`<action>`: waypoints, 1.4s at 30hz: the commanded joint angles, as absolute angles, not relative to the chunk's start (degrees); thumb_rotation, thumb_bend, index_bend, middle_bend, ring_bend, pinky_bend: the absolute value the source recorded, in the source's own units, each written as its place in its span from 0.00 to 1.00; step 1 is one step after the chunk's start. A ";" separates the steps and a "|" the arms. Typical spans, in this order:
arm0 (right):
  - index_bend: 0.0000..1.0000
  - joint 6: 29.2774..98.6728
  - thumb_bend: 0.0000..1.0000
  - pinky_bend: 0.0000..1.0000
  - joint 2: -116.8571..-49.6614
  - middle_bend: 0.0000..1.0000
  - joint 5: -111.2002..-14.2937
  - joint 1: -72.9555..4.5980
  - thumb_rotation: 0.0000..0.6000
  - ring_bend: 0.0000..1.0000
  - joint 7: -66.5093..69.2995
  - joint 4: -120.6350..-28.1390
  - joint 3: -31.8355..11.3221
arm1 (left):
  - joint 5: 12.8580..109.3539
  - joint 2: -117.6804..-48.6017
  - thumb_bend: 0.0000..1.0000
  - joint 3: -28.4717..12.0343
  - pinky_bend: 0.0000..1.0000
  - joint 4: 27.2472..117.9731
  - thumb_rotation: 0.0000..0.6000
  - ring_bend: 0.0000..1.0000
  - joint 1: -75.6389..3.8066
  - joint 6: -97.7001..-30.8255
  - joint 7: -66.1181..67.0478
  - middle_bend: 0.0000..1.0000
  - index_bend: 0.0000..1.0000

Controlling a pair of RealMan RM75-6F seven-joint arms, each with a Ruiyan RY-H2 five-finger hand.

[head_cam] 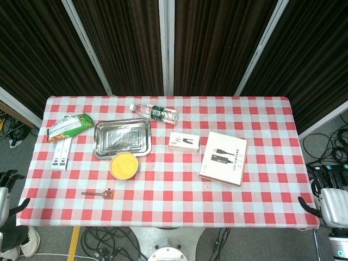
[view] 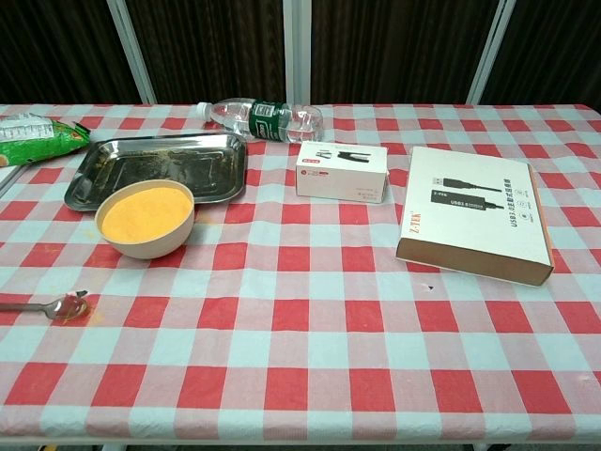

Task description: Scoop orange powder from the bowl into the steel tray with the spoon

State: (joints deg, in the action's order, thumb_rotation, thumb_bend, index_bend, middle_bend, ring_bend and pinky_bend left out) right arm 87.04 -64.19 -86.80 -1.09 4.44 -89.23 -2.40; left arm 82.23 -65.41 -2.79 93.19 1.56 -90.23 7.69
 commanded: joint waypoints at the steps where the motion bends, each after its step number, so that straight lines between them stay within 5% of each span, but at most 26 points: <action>1: 0.09 86.97 0.15 0.12 -64.46 0.21 -86.77 -1.52 1.00 0.03 4.02 -89.50 -2.90 | 82.04 -66.11 0.21 -3.51 0.21 92.29 1.00 0.23 0.95 -89.87 6.77 0.34 0.40; 18: 0.09 86.25 0.15 0.12 -62.04 0.22 -85.70 -3.13 1.00 0.03 3.52 -90.64 -5.11 | 81.94 -67.08 0.22 -4.76 0.21 91.34 1.00 0.25 -2.93 -85.20 6.48 0.37 0.41; 20: 0.09 86.04 0.15 0.12 -61.46 0.22 -85.48 -3.49 1.00 0.03 3.01 -91.12 -5.52 | 81.80 -67.77 0.23 -4.91 0.27 90.66 1.00 0.31 -4.46 -82.82 6.10 0.43 0.42; 25: 0.09 85.44 0.15 0.12 -60.34 0.22 -85.19 -4.31 1.00 0.03 1.96 -92.13 -6.19 | 81.07 -69.87 0.26 -4.74 0.65 88.93 1.00 0.59 -8.86 -74.95 4.45 0.65 0.51; 28: 0.09 85.06 0.15 0.12 -59.82 0.22 -84.98 -4.71 1.00 0.03 1.20 -92.85 -6.44 | 81.25 -71.67 0.26 -3.94 0.78 87.36 1.00 0.69 -11.48 -70.17 3.84 0.73 0.52; 37: 0.09 84.25 0.15 0.12 -59.23 0.22 -84.17 -5.04 1.00 0.03 0.38 -93.89 -6.40 | 78.21 -76.62 0.28 -1.65 0.99 84.78 1.00 0.91 -16.19 -58.86 3.15 0.94 0.56; 42: 0.09 84.41 0.15 0.12 -59.18 0.22 -84.33 -4.97 1.00 0.03 0.67 -94.03 -6.21 | 76.99 -79.08 0.29 -1.22 1.00 83.96 1.00 0.94 -17.25 -57.12 3.84 0.97 0.57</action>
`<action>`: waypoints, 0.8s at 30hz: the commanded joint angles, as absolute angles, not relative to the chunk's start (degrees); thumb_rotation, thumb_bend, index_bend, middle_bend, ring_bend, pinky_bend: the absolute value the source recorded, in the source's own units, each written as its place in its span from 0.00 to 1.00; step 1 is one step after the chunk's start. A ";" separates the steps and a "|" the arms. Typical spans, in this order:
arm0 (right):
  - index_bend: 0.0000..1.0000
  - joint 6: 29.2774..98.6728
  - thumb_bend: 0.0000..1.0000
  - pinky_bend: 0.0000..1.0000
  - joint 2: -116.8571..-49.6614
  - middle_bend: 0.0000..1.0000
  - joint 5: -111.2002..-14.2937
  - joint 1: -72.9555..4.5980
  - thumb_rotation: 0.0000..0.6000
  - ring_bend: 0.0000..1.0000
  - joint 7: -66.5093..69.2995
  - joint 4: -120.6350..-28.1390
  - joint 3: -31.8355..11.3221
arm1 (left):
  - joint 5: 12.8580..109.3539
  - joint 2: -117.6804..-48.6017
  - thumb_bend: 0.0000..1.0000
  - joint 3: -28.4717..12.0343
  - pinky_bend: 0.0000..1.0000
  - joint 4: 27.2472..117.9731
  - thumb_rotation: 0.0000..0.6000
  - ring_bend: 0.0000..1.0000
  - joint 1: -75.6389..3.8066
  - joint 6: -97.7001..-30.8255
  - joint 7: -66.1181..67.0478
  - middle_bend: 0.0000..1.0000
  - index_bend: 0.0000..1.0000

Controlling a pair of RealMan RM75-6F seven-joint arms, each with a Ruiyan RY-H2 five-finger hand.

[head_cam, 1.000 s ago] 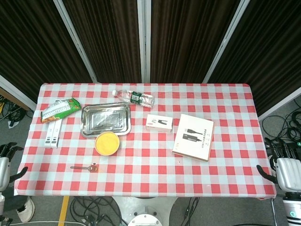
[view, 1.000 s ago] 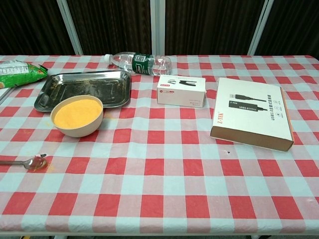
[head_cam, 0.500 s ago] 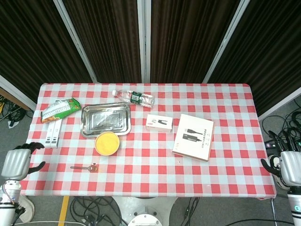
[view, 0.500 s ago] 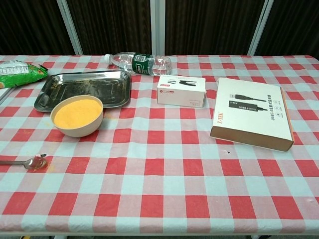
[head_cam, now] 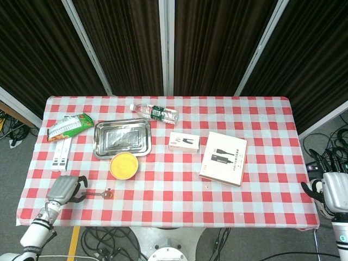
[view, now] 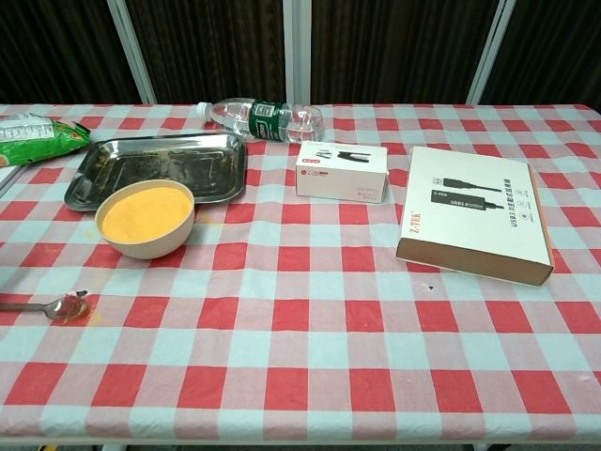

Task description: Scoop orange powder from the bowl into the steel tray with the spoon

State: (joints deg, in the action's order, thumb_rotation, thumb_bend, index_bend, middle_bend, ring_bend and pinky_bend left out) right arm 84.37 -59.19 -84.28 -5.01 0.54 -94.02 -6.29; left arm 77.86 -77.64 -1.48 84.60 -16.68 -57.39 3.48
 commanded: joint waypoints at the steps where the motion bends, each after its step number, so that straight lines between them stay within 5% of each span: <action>1: 0.09 84.43 0.15 0.12 -59.17 0.22 -84.31 -4.95 1.00 0.03 0.73 -94.02 -6.19 | 76.71 -79.54 0.29 -1.27 1.00 83.85 1.00 0.95 -17.32 -57.12 3.95 0.98 0.57; 24: 0.09 84.07 0.15 0.12 -59.82 0.22 -83.45 -4.57 1.00 0.03 2.61 -92.59 -5.66 | 72.14 -82.97 0.37 -0.42 1.00 82.61 1.00 0.97 -18.91 -55.59 6.41 1.00 0.60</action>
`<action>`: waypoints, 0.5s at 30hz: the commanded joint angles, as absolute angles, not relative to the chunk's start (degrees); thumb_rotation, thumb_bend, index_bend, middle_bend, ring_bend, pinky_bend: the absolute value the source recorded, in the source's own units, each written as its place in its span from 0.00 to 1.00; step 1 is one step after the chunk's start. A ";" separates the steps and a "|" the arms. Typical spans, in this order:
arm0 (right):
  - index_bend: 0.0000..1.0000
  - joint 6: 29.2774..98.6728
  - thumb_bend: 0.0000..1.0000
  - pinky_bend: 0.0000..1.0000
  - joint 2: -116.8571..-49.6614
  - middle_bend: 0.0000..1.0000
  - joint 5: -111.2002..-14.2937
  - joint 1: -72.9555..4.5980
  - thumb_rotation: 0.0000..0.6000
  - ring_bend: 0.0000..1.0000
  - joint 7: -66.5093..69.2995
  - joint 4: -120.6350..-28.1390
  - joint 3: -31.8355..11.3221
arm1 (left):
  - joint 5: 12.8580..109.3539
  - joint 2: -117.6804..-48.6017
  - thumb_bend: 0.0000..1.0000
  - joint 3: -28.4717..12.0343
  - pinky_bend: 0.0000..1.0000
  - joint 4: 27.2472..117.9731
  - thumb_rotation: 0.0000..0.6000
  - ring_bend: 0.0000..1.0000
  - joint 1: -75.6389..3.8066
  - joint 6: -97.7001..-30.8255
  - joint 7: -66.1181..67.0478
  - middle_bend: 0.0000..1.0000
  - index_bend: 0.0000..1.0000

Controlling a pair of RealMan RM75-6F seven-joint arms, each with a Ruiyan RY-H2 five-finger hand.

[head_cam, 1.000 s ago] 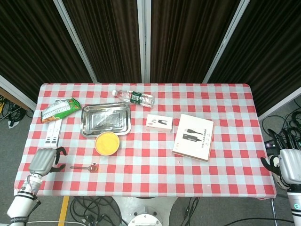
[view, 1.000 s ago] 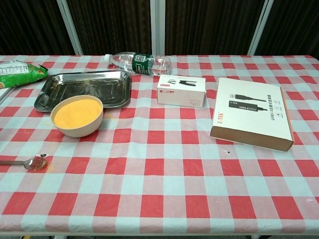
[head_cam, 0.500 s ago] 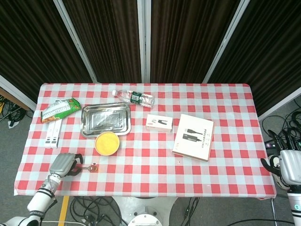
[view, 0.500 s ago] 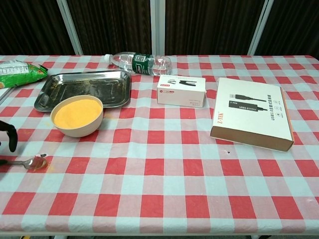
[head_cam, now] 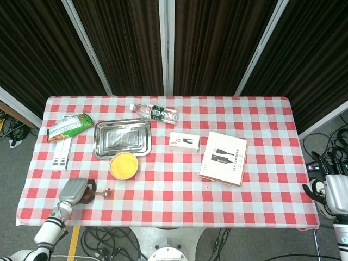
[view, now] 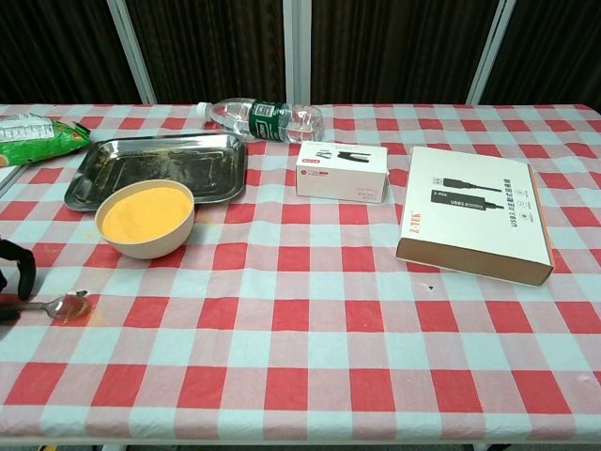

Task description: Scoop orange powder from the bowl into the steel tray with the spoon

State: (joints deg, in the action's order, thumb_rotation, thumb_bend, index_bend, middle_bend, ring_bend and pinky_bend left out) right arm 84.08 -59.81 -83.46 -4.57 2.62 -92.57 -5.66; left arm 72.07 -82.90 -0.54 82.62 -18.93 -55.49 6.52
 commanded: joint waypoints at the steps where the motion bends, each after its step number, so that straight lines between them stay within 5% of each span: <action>1: 0.09 84.09 0.15 0.12 -59.82 0.22 -83.43 -4.57 1.00 0.03 2.57 -92.63 -5.66 | 72.14 -83.07 0.37 -0.37 1.00 82.49 1.00 0.97 -18.94 -55.60 6.33 1.00 0.60; 15: 0.09 84.11 0.15 0.12 -59.82 0.22 -83.05 -4.30 1.00 0.03 2.63 -92.66 -5.51 | 71.65 -83.49 0.44 -0.33 1.00 81.56 1.00 0.97 -19.74 -55.15 5.83 1.00 0.63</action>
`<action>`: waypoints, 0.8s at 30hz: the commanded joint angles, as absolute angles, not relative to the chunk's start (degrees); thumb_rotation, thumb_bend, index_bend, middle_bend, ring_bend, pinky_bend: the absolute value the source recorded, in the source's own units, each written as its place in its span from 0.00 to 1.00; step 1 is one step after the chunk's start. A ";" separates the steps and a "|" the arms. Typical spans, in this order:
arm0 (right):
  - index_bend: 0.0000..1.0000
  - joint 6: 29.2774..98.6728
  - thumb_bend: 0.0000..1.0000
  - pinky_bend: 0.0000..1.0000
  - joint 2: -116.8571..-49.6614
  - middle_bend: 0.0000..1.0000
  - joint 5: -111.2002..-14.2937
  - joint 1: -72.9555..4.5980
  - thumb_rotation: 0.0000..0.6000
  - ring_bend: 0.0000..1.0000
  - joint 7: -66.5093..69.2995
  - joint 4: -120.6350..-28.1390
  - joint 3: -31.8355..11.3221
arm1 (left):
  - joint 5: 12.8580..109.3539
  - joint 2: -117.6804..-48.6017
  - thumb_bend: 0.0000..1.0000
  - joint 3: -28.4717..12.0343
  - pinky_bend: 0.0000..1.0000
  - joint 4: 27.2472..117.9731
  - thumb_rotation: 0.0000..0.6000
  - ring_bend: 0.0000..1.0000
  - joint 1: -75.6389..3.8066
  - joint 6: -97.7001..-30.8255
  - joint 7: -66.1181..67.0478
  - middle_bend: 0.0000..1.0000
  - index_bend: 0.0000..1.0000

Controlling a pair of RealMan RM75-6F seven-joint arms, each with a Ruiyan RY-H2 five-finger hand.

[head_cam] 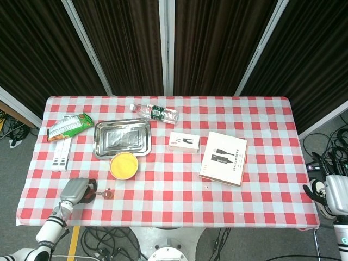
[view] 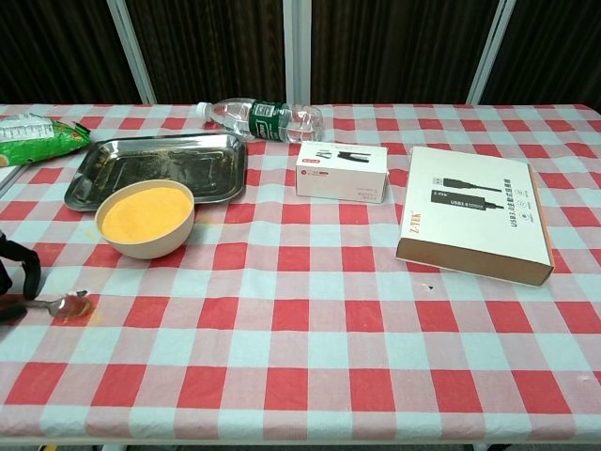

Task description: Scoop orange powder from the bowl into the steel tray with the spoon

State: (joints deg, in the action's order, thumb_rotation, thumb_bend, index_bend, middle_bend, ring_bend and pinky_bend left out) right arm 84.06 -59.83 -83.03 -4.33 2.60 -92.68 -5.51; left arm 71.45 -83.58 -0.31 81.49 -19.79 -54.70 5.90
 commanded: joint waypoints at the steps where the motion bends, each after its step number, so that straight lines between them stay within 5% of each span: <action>1: 0.09 84.15 0.15 0.12 -59.80 0.22 -83.06 -4.28 1.00 0.03 2.64 -92.65 -5.51 | 71.81 -83.33 0.44 -0.38 1.00 81.74 1.00 0.97 -19.66 -55.55 5.78 1.00 0.64; 12: 0.09 84.89 0.15 0.12 -59.31 0.22 -83.68 -4.25 1.00 0.03 3.05 -92.51 -5.73 | 71.52 -77.58 0.44 -6.52 1.00 86.07 1.00 0.97 -22.67 -59.72 7.81 1.00 0.64; 24: 0.09 85.05 0.15 0.11 -58.92 0.22 -83.21 -3.82 1.00 0.03 3.54 -92.24 -5.67 | 60.95 -83.65 0.44 -11.01 1.00 82.27 1.00 0.97 -32.29 -53.79 21.47 1.00 0.64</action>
State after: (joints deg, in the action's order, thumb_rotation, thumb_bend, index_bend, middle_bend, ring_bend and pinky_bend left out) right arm 85.08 -58.93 -83.24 -3.83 3.52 -92.27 -5.68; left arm 63.05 -81.99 -10.49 83.17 -30.74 -54.40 18.95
